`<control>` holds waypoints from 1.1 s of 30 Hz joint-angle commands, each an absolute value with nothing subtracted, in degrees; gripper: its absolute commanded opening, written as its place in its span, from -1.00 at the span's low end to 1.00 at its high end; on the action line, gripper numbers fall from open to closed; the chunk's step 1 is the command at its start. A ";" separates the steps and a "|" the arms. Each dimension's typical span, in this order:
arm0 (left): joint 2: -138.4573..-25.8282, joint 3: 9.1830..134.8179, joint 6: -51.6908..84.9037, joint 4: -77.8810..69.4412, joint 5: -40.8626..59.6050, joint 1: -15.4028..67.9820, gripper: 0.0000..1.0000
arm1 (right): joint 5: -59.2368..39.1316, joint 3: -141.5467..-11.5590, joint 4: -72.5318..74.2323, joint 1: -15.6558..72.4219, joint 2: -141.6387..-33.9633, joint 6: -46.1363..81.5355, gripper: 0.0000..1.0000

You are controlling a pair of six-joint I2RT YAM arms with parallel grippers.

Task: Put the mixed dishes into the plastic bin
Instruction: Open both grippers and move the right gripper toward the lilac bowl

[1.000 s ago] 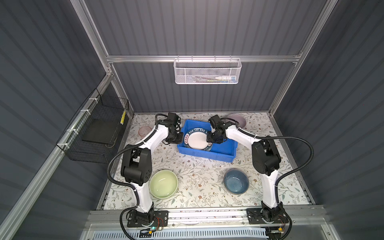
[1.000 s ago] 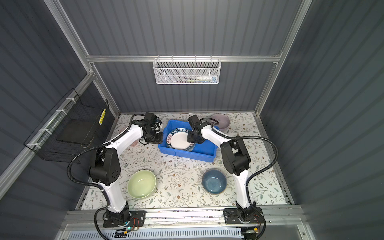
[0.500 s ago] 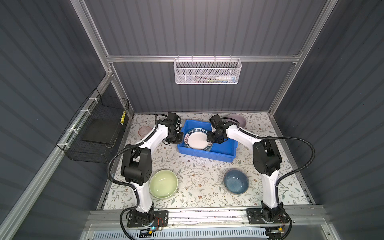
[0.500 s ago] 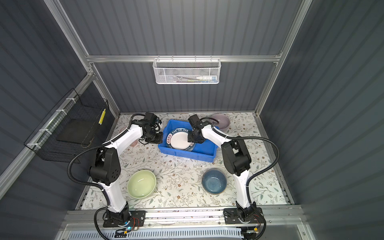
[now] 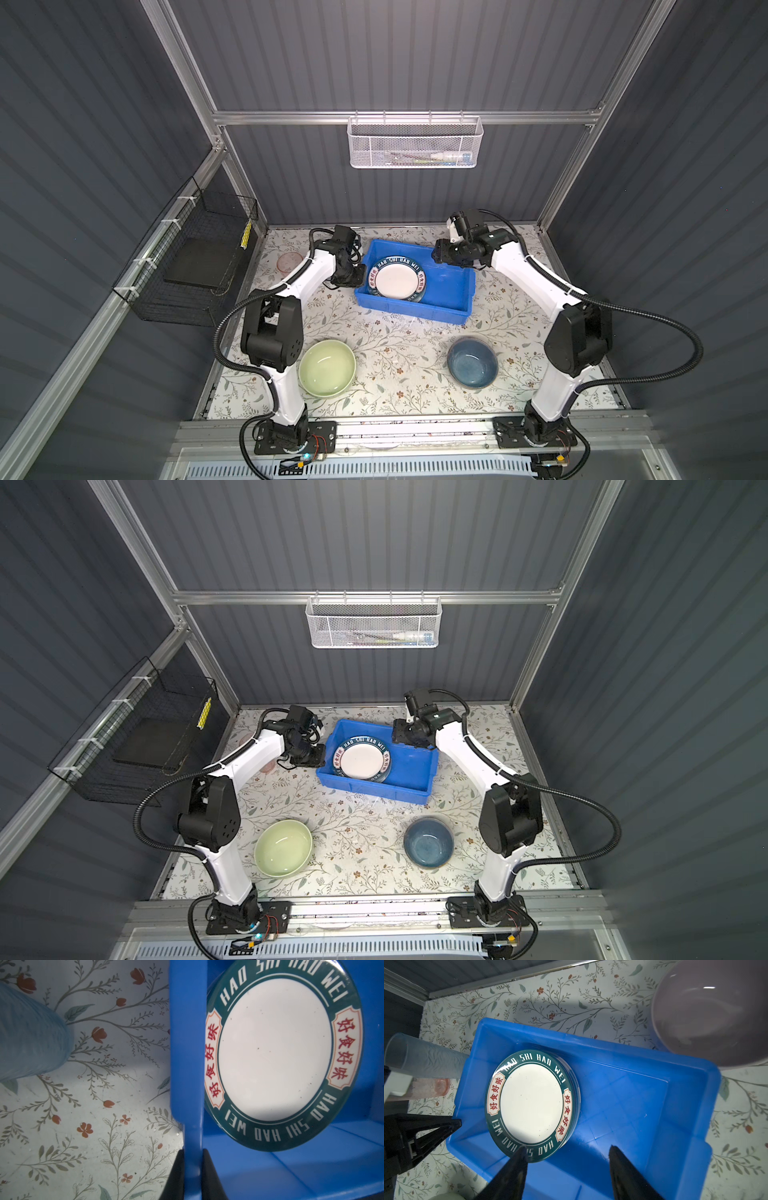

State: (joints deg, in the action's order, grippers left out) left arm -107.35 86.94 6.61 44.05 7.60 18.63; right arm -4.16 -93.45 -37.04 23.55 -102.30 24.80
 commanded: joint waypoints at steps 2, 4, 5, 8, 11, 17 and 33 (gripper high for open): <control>-105.77 83.79 6.70 45.83 11.92 19.16 -0.94 | -4.15 -91.31 -37.27 20.09 -101.02 23.27 0.31; -105.03 82.94 6.68 45.95 12.07 19.15 -0.94 | -4.18 -90.39 -36.94 18.52 -100.40 23.21 0.31; -104.71 82.35 6.73 45.97 12.08 19.16 -0.94 | -4.52 -89.74 -36.61 17.80 -100.03 22.93 0.32; -103.71 81.56 6.85 46.01 12.05 19.16 -0.95 | -4.22 -88.03 -35.79 15.93 -98.90 22.68 0.33; -102.56 78.59 7.51 45.94 11.99 19.16 -0.95 | -4.28 -86.48 -35.58 13.90 -97.82 22.76 0.34; -99.95 76.85 9.74 46.76 11.42 19.16 -0.92 | -4.48 -84.58 -34.37 9.94 -97.30 23.10 0.35; -91.66 69.21 15.07 45.26 14.04 19.18 -0.85 | -2.21 -89.23 -28.41 2.33 -108.32 24.04 0.11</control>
